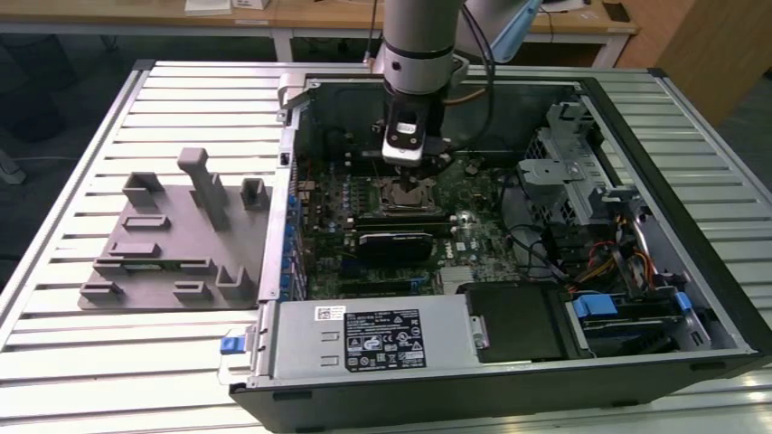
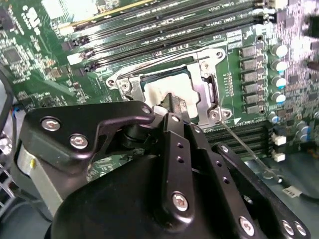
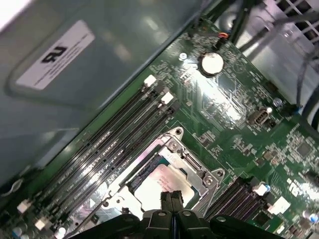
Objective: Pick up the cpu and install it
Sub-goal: 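Close the cpu cover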
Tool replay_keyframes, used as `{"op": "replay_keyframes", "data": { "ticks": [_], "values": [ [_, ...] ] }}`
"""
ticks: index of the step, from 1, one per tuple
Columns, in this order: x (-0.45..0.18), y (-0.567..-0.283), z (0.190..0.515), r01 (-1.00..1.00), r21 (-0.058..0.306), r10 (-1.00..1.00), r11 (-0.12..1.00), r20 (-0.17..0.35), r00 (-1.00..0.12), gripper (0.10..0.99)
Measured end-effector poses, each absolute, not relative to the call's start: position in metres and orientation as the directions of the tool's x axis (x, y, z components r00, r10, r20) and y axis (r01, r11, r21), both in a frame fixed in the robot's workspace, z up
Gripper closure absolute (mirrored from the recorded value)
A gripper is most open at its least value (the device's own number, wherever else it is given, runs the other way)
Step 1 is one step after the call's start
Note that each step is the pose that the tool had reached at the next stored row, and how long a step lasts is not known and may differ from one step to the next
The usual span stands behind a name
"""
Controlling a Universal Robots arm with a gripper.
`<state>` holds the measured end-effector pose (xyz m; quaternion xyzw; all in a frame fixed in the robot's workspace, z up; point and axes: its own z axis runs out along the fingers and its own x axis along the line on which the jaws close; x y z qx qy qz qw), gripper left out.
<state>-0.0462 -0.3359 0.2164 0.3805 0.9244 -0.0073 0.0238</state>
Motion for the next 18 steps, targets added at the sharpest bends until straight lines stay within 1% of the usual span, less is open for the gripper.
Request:
{"op": "replay_keyframes", "data": {
  "ticks": [18],
  "values": [
    [-0.0462,-0.3359,0.2158,0.453,-0.002,0.452,0.892,-0.055,-0.890,0.980]
  ]
}}
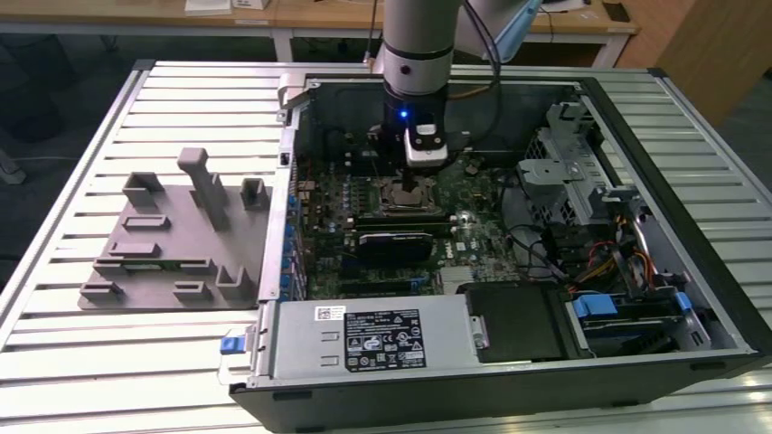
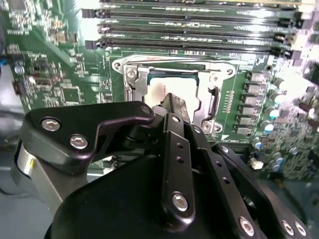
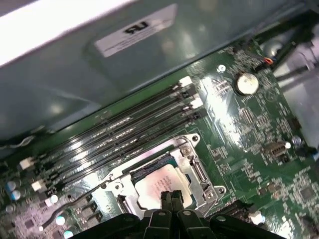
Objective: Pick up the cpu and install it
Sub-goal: 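Close the cpu cover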
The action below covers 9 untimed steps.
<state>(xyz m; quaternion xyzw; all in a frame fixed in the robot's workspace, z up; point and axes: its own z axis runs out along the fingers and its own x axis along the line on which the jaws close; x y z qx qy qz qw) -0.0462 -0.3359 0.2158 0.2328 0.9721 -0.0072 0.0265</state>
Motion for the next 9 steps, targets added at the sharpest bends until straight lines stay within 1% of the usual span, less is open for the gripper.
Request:
{"op": "replay_keyframes", "data": {
  "ticks": [9],
  "values": [
    [-0.0462,-0.3359,0.2155,0.311,-0.003,0.310,0.950,-0.055,-0.949,0.980]
  ]
}}
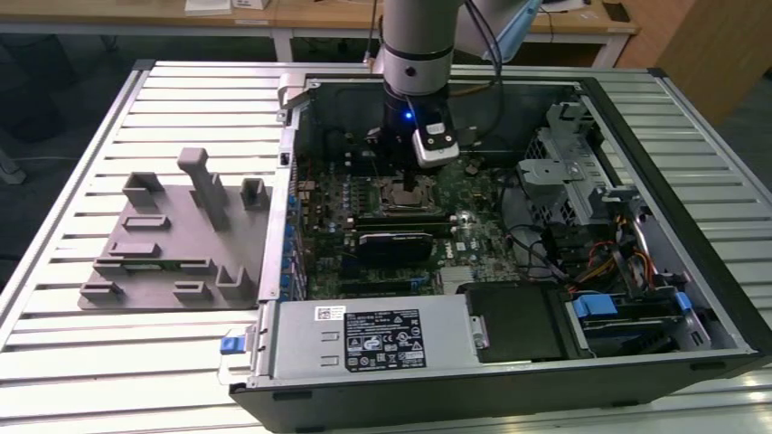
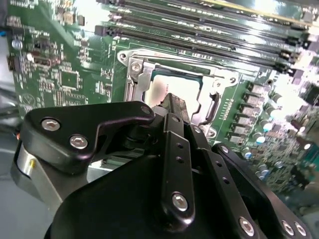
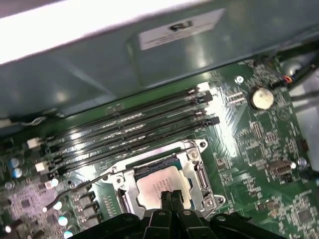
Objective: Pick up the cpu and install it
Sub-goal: 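Close the cpu cover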
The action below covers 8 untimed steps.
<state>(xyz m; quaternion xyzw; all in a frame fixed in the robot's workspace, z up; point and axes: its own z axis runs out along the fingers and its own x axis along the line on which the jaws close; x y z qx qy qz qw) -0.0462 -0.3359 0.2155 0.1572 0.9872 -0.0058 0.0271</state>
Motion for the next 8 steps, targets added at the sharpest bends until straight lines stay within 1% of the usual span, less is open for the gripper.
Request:
{"op": "replay_keyframes", "data": {
  "ticks": [8],
  "values": [
    [-0.0462,-0.3359,0.2152,0.186,-0.004,0.185,0.983,-0.056,-0.981,0.980]
  ]
}}
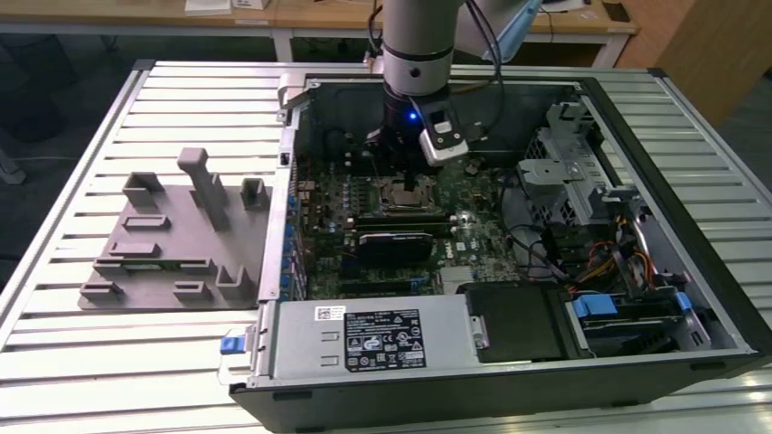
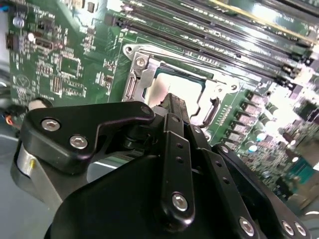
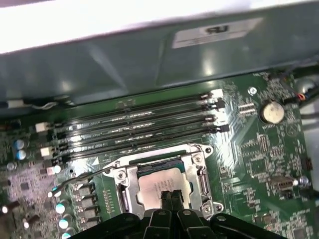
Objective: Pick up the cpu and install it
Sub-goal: 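Close the cpu cover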
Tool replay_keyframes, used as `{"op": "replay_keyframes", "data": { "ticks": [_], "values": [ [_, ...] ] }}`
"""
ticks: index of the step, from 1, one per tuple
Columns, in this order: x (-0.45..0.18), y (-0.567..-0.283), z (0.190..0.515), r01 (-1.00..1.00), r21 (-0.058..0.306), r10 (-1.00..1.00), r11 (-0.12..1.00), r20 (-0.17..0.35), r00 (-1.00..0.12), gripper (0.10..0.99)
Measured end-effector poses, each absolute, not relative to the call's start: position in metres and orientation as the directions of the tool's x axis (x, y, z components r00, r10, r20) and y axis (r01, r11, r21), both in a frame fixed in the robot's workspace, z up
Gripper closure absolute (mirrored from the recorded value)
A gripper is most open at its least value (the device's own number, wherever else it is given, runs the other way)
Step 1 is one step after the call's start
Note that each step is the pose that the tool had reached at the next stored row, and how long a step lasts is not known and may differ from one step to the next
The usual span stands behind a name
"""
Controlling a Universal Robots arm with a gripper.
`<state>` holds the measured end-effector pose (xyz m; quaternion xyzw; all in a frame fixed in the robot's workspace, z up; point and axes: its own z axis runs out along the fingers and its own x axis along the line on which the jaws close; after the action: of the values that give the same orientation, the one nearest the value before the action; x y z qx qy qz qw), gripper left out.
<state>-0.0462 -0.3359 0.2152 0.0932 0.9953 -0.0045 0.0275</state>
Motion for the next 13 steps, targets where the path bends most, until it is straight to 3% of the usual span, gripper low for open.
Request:
{"op": "replay_keyframes", "data": {
  "ticks": [13],
  "values": [
    [-0.0492,-0.3359,0.2138,0.057,-0.004,0.057,0.998,-0.056,-0.997,0.980]
  ]
}}
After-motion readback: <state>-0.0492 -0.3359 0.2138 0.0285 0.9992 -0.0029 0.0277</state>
